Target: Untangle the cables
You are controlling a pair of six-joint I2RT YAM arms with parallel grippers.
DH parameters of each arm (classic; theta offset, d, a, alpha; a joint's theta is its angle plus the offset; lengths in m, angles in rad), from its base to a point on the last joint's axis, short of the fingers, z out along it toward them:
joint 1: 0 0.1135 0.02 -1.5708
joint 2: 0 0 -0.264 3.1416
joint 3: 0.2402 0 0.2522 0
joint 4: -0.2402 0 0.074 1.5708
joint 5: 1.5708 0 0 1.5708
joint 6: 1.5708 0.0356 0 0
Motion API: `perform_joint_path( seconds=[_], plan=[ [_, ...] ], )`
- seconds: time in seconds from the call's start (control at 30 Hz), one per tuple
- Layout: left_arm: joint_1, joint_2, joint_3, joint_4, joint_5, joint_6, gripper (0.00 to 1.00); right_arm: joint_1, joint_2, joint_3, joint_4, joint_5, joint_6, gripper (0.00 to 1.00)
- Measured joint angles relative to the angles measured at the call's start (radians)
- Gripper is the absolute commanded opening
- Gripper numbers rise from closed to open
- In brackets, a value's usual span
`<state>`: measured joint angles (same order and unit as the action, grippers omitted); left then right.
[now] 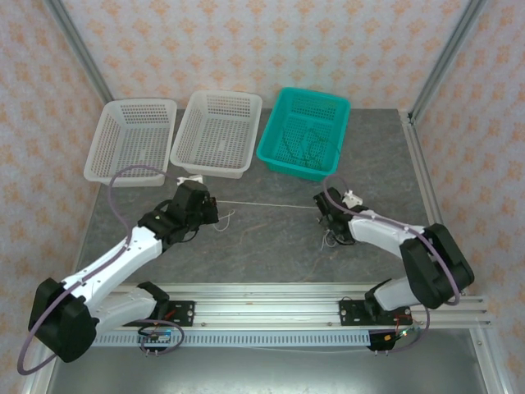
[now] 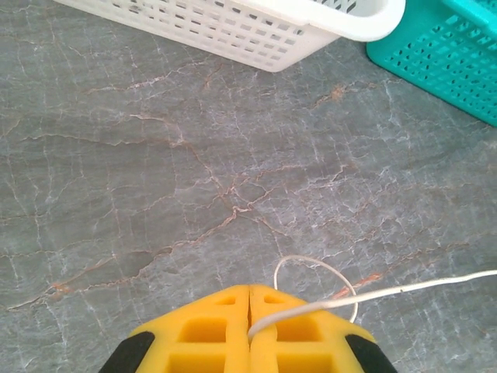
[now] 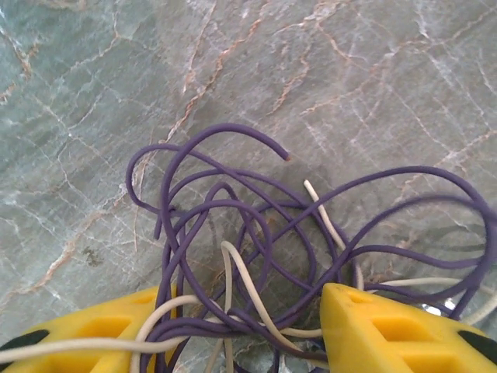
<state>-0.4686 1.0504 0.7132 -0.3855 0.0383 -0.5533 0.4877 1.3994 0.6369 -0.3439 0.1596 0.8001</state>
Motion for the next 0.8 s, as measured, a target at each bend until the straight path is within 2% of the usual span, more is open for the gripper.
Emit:
perform_joint_path(
  seconds=[0.13,0.27,0.37,0.47,0.6,0.73,0.8],
  plan=[
    [0.053,-0.026,0.0,-0.016,0.024,0.002,0.0,-0.043,-0.068,-0.037,0.0,-0.019,0.049,0.55],
    [0.172,-0.056,-0.002,-0.026,0.075,0.0,0.0,-0.136,-0.188,-0.133,0.012,-0.053,0.102,0.57],
    [0.225,-0.08,-0.002,-0.027,0.095,0.0,0.0,-0.178,-0.287,-0.197,0.002,-0.06,0.124,0.61],
    [0.229,-0.089,-0.002,-0.023,0.129,-0.002,0.0,-0.179,-0.369,-0.222,0.004,-0.077,0.12,0.72],
    [0.229,-0.088,-0.003,-0.005,0.176,-0.008,0.0,-0.18,-0.462,-0.246,0.037,-0.123,0.097,0.81],
    [0.229,-0.093,-0.003,0.016,0.232,-0.015,0.0,-0.181,-0.536,-0.258,0.11,-0.254,0.06,0.92],
    [0.229,-0.108,0.0,0.016,0.249,-0.016,0.0,-0.181,-0.561,-0.257,0.153,-0.319,0.044,0.94]
  ],
)
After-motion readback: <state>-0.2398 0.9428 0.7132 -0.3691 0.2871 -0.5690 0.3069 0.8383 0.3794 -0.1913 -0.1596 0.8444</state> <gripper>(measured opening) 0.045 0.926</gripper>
